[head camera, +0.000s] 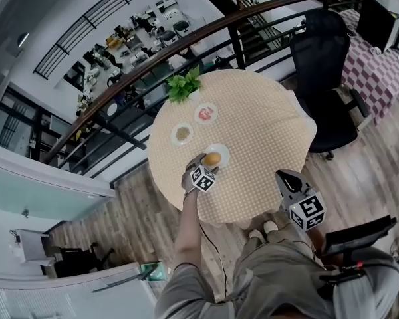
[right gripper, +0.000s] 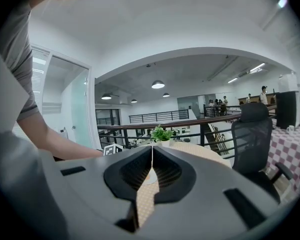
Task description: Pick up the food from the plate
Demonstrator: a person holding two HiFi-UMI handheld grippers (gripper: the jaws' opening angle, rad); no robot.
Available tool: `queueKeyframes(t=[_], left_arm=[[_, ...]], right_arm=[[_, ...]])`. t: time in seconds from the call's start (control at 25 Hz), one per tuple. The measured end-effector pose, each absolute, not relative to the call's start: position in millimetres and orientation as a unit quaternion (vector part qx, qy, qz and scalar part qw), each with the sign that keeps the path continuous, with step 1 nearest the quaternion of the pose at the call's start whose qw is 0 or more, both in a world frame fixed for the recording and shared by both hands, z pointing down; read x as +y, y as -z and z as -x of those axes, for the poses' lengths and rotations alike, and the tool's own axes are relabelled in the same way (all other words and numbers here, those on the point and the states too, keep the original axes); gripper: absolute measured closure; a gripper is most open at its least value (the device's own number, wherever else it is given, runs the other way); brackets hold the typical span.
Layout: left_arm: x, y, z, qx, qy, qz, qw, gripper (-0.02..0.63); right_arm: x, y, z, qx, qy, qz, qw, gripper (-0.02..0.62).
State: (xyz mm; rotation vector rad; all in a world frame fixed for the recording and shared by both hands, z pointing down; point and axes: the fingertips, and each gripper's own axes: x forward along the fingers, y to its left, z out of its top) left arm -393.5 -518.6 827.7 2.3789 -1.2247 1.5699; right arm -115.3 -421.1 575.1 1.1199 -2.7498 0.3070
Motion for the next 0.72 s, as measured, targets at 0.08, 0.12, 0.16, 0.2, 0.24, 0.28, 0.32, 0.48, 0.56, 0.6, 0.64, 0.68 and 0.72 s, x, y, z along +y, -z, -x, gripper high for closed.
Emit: queueKeyframes(t=[0.08,0.12,0.16,0.2,0.24,0.28,0.32,0.48,0.56,0.6,0.64,0.68,0.72], left_arm=[[-523.9,-839.5,397.8,-0.381,-0.519,-0.765,0.024,0.245],[-526.9,-845.3,399.1,-0.373,-0.526,-0.764,0.023,0.245],[-529.8,-851.6,400.3,-0.365,-0.534,-0.762,0.022,0.245],[-532.6,-858.4,401.8,-0.356,-0.543,-0.760,0.022,0.245],[-535.3,-865.6,403.7,-0.348,-0.552,-0.757,0.023,0.245],[-537.9,-872.6,405.6,-0.341,-0.560,-0.755,0.026,0.245],[-540.5,-879.0,407.3,-0.335,-0.566,-0.753,0.030,0.245],[-548.9,-907.7,411.4,-0.307,-0.590,-0.745,0.051,0.245],[-554.2,-922.9,413.2,-0.286,-0.608,-0.739,0.049,0.245],[-557.2,-929.2,414.1,-0.277,-0.615,-0.737,0.046,0.245],[-560.6,-934.3,414.1,-0.270,-0.620,-0.736,0.044,0.245],[-563.9,-939.0,413.2,-0.265,-0.622,-0.736,0.044,0.245],[-566.4,-944.1,412.0,-0.260,-0.624,-0.736,0.045,0.245]], right_arm=[[-423.7,-578.9,112.2,-0.916,-0.101,-0.378,0.087,0.578],[-424.8,-581.1,110.7,-0.915,-0.100,-0.380,0.091,0.578],[-425.5,-583.4,109.2,-0.914,-0.099,-0.382,0.096,0.578],[-425.9,-585.3,107.8,-0.913,-0.098,-0.384,0.100,0.578],[-426.0,-586.8,106.5,-0.912,-0.098,-0.386,0.103,0.578],[-425.9,-588.0,105.3,-0.910,-0.098,-0.388,0.106,0.578],[-425.3,-589.1,104.2,-0.909,-0.098,-0.390,0.109,0.578],[-421.3,-594.2,98.1,-0.903,-0.102,-0.398,0.126,0.578],[-421.3,-596.6,95.5,-0.900,-0.104,-0.404,0.130,0.578],[-421.0,-598.3,94.6,-0.898,-0.105,-0.406,0.131,0.578],[-420.4,-600.4,93.3,-0.897,-0.106,-0.409,0.133,0.578],[-419.6,-602.9,91.4,-0.895,-0.108,-0.412,0.135,0.578],[-418.5,-605.6,89.3,-0.893,-0.109,-0.414,0.138,0.578]])
